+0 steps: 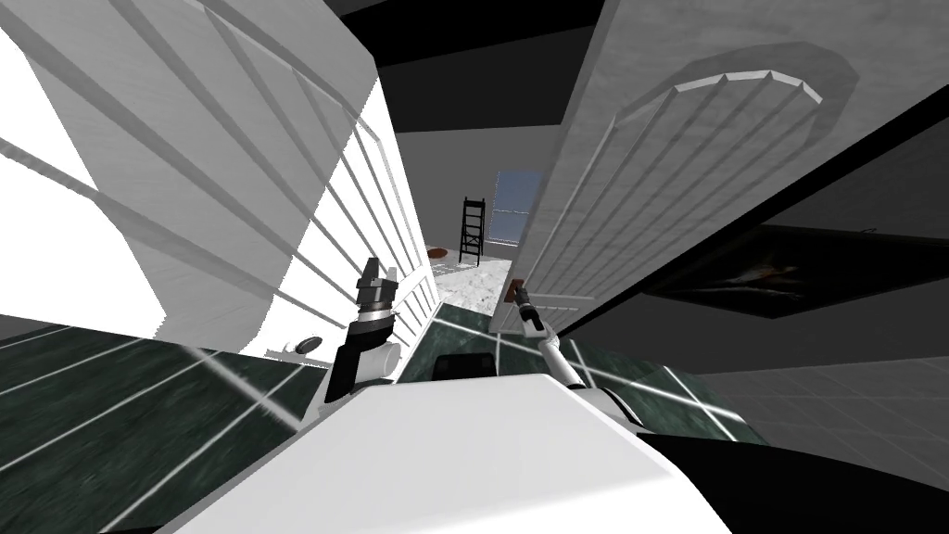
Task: Pull the door open
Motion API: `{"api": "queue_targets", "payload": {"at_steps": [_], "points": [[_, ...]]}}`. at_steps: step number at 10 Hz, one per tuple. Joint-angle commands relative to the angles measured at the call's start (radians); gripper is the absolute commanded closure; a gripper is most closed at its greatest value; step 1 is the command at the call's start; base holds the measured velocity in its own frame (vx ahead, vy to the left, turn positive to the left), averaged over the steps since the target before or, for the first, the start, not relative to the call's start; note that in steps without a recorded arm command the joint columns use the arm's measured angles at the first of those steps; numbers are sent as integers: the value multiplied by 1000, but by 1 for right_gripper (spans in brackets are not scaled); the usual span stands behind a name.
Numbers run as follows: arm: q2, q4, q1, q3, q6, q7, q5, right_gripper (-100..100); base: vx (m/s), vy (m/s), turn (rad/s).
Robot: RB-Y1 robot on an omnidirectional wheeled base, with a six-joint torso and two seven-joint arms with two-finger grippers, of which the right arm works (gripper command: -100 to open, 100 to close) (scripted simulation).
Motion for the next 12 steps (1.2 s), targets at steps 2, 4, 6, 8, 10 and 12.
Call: {"api": "queue_targets", "payload": {"at_steps": [2,4,6,8,10,12], "points": [[-25,-20,16,29,-11,-26,0,100,-219,-97,125],[-46,-34,29,51,-20,-47,-1,100,-225,-107,121],[-65,-47,40,72,-28,-66,-1,100,-198,-111,112],[-84,-59,52,93,-36,-85,-2,100,-234,-88,109],[-99,-69,66,117,-48,-100,-1,100,-129,-64,76],[-126,-86,84,139,-65,-122,-2,100,-232,-118,135]]}}
